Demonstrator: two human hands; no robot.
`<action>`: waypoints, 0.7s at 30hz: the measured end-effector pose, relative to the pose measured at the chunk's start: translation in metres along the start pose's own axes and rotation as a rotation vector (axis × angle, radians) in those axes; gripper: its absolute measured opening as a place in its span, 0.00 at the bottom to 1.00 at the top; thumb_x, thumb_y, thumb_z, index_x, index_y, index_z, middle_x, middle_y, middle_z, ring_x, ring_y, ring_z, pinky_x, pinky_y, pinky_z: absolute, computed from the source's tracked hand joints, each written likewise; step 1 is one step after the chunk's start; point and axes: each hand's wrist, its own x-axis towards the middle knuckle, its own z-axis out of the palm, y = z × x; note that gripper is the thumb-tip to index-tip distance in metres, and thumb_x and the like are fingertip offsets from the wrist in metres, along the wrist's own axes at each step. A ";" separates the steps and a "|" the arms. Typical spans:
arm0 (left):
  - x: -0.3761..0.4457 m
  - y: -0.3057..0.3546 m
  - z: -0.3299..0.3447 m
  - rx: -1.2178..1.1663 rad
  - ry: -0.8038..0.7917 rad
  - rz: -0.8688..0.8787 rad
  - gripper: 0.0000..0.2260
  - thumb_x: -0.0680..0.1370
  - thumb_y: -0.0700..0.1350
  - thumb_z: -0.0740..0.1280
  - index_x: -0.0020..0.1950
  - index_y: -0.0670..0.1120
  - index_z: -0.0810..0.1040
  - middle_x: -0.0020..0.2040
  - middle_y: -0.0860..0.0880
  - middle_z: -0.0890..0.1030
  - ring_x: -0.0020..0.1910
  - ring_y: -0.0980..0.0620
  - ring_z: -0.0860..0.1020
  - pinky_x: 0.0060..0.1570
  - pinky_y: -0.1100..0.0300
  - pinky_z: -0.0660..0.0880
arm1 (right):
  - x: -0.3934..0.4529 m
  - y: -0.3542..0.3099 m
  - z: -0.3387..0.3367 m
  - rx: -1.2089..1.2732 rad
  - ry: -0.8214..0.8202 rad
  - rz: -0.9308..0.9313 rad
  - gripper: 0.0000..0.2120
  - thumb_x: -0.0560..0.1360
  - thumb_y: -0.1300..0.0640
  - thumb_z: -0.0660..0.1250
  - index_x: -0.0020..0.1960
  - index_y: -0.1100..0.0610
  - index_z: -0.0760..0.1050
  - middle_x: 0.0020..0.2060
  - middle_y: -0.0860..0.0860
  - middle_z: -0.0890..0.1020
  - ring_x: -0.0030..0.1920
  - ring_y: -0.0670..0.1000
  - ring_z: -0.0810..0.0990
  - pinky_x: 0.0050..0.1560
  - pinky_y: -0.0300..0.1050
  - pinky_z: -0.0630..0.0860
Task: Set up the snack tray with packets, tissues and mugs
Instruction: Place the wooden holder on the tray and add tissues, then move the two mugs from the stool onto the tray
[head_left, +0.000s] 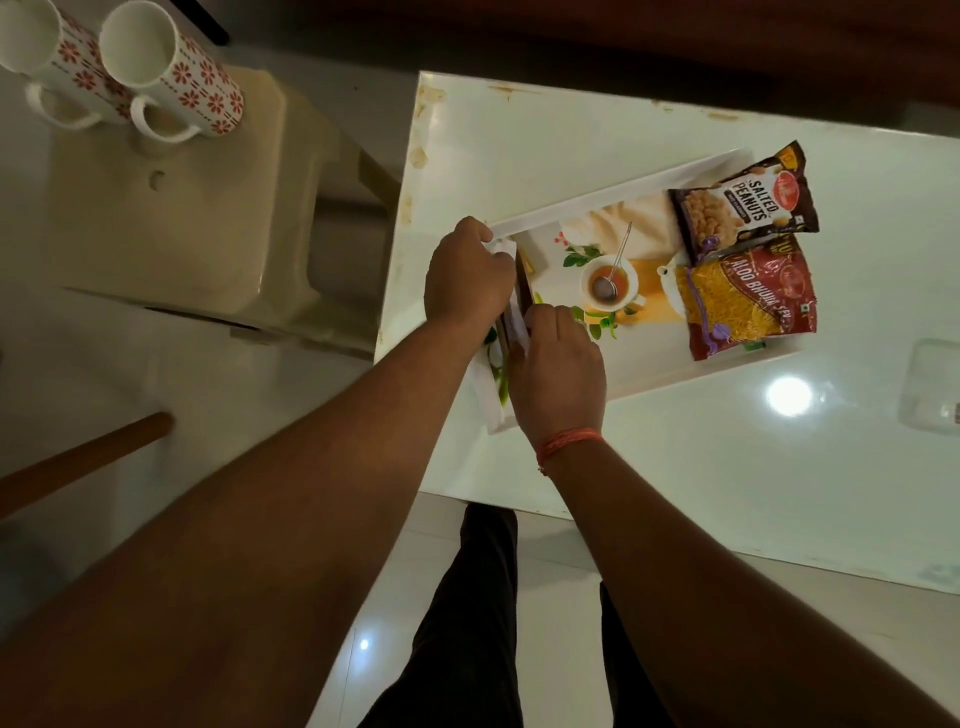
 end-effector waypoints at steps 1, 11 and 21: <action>0.001 -0.001 0.000 -0.002 0.002 0.007 0.13 0.78 0.47 0.67 0.62 0.48 0.73 0.61 0.48 0.79 0.57 0.48 0.79 0.54 0.58 0.78 | -0.001 0.000 -0.001 0.017 -0.009 0.012 0.11 0.74 0.57 0.68 0.55 0.58 0.74 0.46 0.55 0.79 0.44 0.57 0.78 0.45 0.51 0.77; 0.019 -0.063 -0.056 -0.163 0.184 -0.094 0.11 0.80 0.51 0.62 0.56 0.46 0.77 0.52 0.47 0.82 0.51 0.46 0.80 0.50 0.53 0.78 | 0.007 -0.023 -0.019 0.093 0.084 -0.125 0.16 0.74 0.54 0.65 0.58 0.61 0.73 0.47 0.57 0.76 0.47 0.58 0.76 0.49 0.54 0.75; 0.093 -0.156 -0.224 0.343 0.410 0.205 0.13 0.77 0.50 0.62 0.58 0.46 0.75 0.52 0.44 0.80 0.51 0.41 0.79 0.47 0.50 0.74 | 0.136 -0.208 0.021 0.048 -0.041 -0.474 0.18 0.73 0.51 0.67 0.61 0.57 0.73 0.55 0.56 0.77 0.50 0.56 0.77 0.51 0.52 0.78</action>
